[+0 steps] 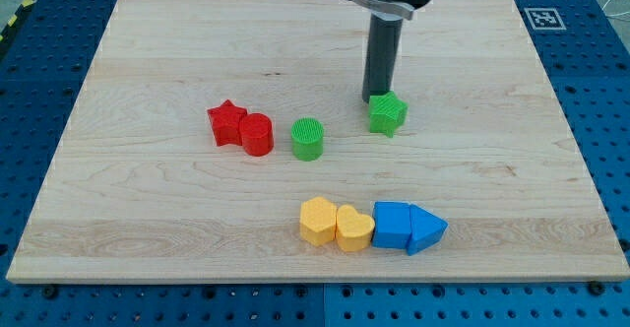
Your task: Slide the red circle to the center
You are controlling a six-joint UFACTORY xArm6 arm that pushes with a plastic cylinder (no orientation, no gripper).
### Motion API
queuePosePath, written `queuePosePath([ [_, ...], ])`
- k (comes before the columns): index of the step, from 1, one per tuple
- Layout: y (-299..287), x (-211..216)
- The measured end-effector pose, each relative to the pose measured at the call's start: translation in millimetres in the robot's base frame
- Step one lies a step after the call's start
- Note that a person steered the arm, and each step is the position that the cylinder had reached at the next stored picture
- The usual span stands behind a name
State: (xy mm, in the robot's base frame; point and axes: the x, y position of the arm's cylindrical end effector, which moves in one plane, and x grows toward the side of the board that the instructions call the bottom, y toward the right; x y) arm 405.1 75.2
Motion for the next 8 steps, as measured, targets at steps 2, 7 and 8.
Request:
queuePosePath([
  [2, -46.6, 0.0],
  [7, -239.5, 10.3],
  [8, -239.7, 39.2],
])
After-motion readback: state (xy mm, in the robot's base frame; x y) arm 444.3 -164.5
